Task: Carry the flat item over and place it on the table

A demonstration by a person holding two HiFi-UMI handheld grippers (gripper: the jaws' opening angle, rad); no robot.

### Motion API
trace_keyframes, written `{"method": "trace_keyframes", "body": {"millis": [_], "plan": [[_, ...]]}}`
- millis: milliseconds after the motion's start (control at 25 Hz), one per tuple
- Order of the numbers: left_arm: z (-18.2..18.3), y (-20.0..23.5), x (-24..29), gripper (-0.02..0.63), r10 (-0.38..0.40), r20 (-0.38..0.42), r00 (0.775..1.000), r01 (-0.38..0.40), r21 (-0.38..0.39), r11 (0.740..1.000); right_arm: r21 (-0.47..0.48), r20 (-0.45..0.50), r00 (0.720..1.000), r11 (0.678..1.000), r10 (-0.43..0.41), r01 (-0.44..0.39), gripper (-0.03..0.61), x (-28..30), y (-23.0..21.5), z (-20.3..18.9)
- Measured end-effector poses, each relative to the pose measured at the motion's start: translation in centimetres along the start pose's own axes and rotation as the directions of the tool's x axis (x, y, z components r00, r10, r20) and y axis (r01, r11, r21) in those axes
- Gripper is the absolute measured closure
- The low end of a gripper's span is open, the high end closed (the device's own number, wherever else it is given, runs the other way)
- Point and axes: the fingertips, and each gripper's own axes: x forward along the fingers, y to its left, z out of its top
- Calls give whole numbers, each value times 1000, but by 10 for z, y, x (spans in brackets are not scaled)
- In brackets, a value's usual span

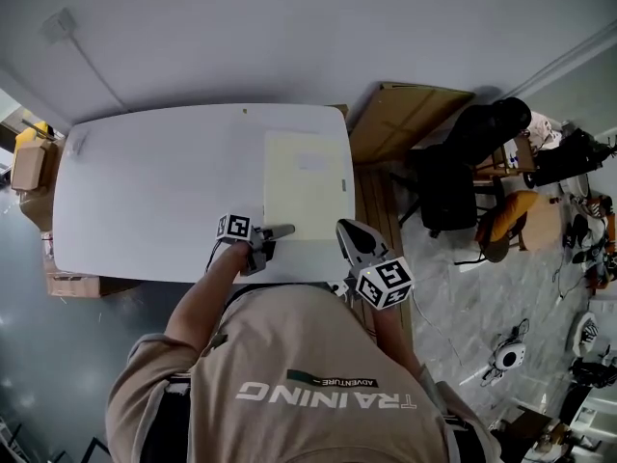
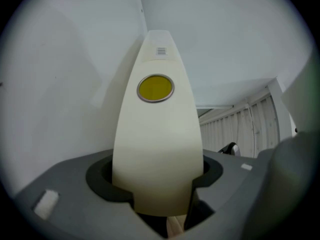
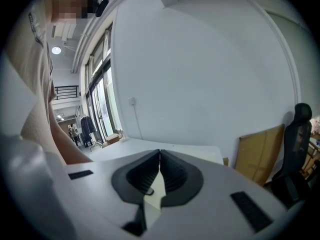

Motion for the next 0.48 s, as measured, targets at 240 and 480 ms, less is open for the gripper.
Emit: {"method": "trace_keyframes", "body": {"millis": [240,480], "plan": [[2,1,-2,322,29,23,999,-29,-1,1000,10,-5,1000,1000,5,-5,571,-6,-1,-4],[6,2,-3,301,79,43,996,-79,6,997,6,-39,999,1000,16,-16,571,-3,-4,-7]]}}
